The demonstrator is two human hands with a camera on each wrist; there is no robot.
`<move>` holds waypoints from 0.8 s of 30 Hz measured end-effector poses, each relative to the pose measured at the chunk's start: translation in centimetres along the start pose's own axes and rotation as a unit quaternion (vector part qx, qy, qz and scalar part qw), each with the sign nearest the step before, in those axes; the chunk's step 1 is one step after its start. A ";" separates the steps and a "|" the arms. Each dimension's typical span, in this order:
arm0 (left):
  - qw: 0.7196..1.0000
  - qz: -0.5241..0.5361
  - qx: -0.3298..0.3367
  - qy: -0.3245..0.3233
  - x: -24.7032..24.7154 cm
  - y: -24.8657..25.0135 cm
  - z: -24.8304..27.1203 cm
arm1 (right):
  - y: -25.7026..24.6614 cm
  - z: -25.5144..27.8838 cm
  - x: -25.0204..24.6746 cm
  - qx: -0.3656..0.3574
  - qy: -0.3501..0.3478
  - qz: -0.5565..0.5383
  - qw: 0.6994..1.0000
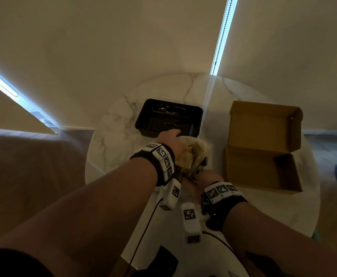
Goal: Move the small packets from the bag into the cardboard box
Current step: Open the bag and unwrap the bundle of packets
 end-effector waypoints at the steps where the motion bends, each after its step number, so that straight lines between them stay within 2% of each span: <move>1: 0.999 -0.041 -0.010 -0.007 0.1 0.4 0.0 | 0.2 -0.2 0.1 0.005 -0.004 -0.045 0.999; 3: 0.996 -0.087 -0.031 -0.006 0.0 0.9 -0.1 | 0.5 -0.7 0.7 0.005 -0.016 -0.118 0.993; 4: 0.995 -0.093 -0.040 -0.005 -0.1 0.9 -0.3 | 0.5 -0.8 0.5 0.005 -0.018 -0.118 0.993; 5: 0.995 -0.090 -0.044 -0.005 -0.1 0.9 -0.4 | 0.3 -0.6 0.2 0.026 -0.001 -0.156 0.987; 6: 0.995 -0.086 -0.042 -0.001 -0.1 0.9 -0.4 | 0.5 -0.6 -0.1 0.043 0.021 -0.149 0.988; 8: 0.998 -0.047 -0.034 -0.005 0.0 0.8 -0.3 | 0.6 -0.5 -0.3 0.044 0.042 -0.164 0.985; 9: 0.999 -0.019 -0.030 -0.013 0.1 0.5 -0.4 | 0.4 -0.5 -0.4 0.039 0.033 -0.175 0.983; 10: 1.000 -0.003 -0.018 -0.023 0.3 0.5 -0.3 | 0.5 -1.0 -0.1 0.049 -0.011 -0.237 0.970; 11: 0.999 -0.004 -0.012 -0.041 0.5 0.7 -0.3 | 1.2 -1.4 0.2 0.066 -0.030 -0.366 0.928; 12: 0.998 -0.018 -0.007 -0.059 0.7 1.0 -0.3 | 1.9 -1.5 0.9 0.109 -0.030 -0.491 0.864; 13: 0.997 -0.041 -0.013 -0.070 0.8 1.1 -0.5 | 2.3 -1.2 1.2 0.141 -0.020 -0.532 0.835; 14: 0.995 -0.063 -0.017 -0.075 0.8 1.2 -0.8 | 2.5 -1.0 1.4 0.158 -0.017 -0.539 0.827; 16: 0.995 -0.066 -0.030 -0.071 0.7 1.3 -1.2 | 2.3 -1.3 1.1 0.124 -0.031 -0.525 0.842; 17: 0.995 -0.062 -0.044 -0.067 0.8 1.2 -1.2 | 2.1 -1.6 0.5 0.106 -0.024 -0.491 0.864; 18: 0.994 -0.062 -0.054 -0.070 0.9 1.2 -1.4 | 1.9 -1.7 -0.1 0.111 -0.023 -0.424 0.899; 19: 0.992 -0.069 -0.068 -0.078 1.1 1.1 -1.4 | 1.7 -1.1 -0.5 0.131 -0.006 -0.366 0.921; 21: 0.991 -0.082 -0.075 -0.075 0.9 1.4 -1.3 | 1.1 -1.3 -1.6 0.103 0.023 -0.154 0.982; 24: 0.987 -0.116 -0.072 -0.079 0.4 1.7 -1.6 | 1.0 -1.8 -1.5 0.063 0.014 -0.138 0.988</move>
Point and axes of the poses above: each hand's wrist, its own z-axis away from the middle knuckle, its own x-axis out of the palm, y = z × x, the point moved 8 cm from there along -z, towards the middle knuckle, and after that the axes turned 15 degrees about -y, right-handed, at the moved point
